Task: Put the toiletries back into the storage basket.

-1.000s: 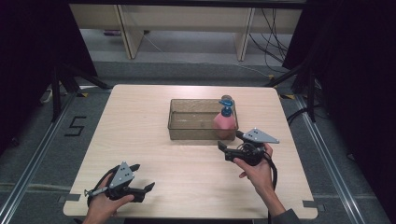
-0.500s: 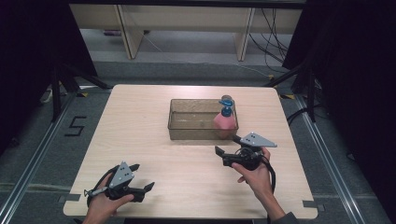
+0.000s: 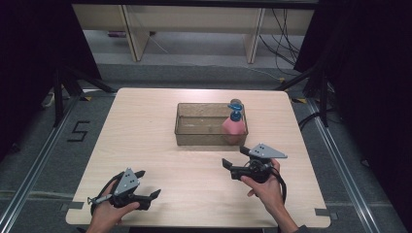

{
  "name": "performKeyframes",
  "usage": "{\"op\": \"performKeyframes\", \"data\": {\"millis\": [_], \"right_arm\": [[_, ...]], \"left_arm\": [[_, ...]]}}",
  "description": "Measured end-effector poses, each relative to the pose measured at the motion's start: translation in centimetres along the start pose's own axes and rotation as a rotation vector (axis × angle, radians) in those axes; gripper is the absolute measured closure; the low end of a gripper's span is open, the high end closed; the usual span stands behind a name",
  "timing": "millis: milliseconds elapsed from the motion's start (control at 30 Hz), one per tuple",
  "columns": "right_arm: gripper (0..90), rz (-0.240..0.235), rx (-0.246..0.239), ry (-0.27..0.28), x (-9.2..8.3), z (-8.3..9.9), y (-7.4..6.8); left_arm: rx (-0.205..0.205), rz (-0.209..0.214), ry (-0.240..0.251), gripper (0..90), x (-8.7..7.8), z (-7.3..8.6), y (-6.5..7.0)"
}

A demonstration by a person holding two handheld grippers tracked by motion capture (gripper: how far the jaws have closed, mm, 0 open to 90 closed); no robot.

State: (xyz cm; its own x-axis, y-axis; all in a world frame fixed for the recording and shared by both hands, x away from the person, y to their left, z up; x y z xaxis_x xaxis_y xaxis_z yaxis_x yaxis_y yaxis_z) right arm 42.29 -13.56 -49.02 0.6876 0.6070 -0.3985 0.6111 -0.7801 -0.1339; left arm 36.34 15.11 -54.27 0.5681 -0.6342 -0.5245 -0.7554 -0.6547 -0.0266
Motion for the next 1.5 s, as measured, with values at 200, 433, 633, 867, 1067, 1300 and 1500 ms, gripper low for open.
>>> {"op": "performKeyframes", "data": {"millis": [200,433,633,867,1067,1300,1500], "right_arm": [[15.7,0.006,-0.025,0.002,-0.1,0.5,-0.1],[15.7,-0.009,0.006,-0.012,-0.4,0.6,-0.5],[15.8,-0.007,0.01,-0.014,-0.7,0.9,-0.4],[15.8,-0.011,0.016,-0.007,-1.4,1.3,-0.5],[15.8,-0.009,0.023,-0.021,-2.0,1.9,-0.6],[15.8,-0.009,0.015,-0.001,-2.4,2.1,-0.7],[15.8,-0.026,0.04,-0.012,-3.0,2.6,-1.1]], "left_arm": [[-0.005,0.0,0.001,14.7,0.0,0.1,0.0],[0.0,0.005,0.003,14.8,-0.1,0.1,0.2],[0.0,0.007,0.006,14.7,-0.2,0.0,0.1],[-0.028,0.007,-0.001,14.7,-0.2,0.3,0.4],[-0.029,0.012,0.003,14.8,-0.2,0.3,0.4],[-0.025,0.008,-0.002,14.7,-0.2,0.3,0.4],[-0.03,0.007,0.003,14.8,-0.2,0.3,0.4]]}}
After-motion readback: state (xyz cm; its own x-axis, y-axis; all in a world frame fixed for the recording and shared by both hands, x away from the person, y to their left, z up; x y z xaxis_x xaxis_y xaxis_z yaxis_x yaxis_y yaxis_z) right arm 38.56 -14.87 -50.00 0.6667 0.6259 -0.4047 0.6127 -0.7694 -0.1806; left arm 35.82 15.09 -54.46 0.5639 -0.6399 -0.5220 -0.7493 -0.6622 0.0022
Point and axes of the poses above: each handheld gripper's, and its own axes: x roughly forward along the jaws, z roughly out of its underside, y roughly to its right, the point moved 9 cm from there along x, roughly forward along the jaws, and after that the axes turned 4 degrees about z, right-handed, at the moved point
